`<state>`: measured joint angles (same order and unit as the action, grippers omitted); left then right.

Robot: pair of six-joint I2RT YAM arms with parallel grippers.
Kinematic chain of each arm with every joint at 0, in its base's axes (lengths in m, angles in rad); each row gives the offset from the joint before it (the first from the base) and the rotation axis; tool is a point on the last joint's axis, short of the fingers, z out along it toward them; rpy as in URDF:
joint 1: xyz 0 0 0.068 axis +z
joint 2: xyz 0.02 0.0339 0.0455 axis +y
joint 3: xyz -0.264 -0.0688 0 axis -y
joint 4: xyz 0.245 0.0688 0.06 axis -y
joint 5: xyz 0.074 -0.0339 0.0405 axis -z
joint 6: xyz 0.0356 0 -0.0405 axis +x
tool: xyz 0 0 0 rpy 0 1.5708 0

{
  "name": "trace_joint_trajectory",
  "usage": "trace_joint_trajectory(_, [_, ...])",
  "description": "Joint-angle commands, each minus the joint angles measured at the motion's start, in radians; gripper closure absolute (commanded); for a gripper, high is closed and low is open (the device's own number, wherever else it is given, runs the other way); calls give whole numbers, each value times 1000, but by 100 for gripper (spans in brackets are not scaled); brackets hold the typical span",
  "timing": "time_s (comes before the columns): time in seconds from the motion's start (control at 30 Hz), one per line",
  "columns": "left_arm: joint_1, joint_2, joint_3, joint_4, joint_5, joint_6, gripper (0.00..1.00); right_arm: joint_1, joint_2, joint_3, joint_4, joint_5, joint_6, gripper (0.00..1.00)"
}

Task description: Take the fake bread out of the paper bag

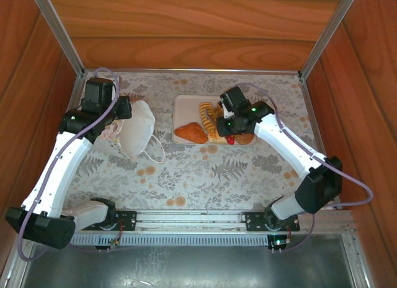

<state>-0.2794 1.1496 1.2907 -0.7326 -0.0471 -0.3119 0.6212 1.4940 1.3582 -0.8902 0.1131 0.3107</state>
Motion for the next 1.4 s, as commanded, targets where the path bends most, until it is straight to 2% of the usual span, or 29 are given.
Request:
trace_joint_trajectory(0.0, [7, -15, -3, 14, 3, -6, 100, -1, 23, 37, -15, 37, -51, 65])
trace_joint_trajectory(0.4, [8, -16, -4, 14, 2, -4, 100, 0, 110, 70, -8, 55, -62, 65])
trace_joint_trajectory(0.67, [7, -14, -6, 15, -3, -3, 100, 1, 135, 92, -32, 173, -64, 67])
trace_joint_trajectory(1.03, [7, -11, -2, 15, -3, -2, 100, 1, 139, 97, -39, 234, -72, 68])
trace_joint_trajectory(1.37, [7, -14, 4, 15, -3, -4, 100, 1, 62, 88, -25, 105, -30, 66])
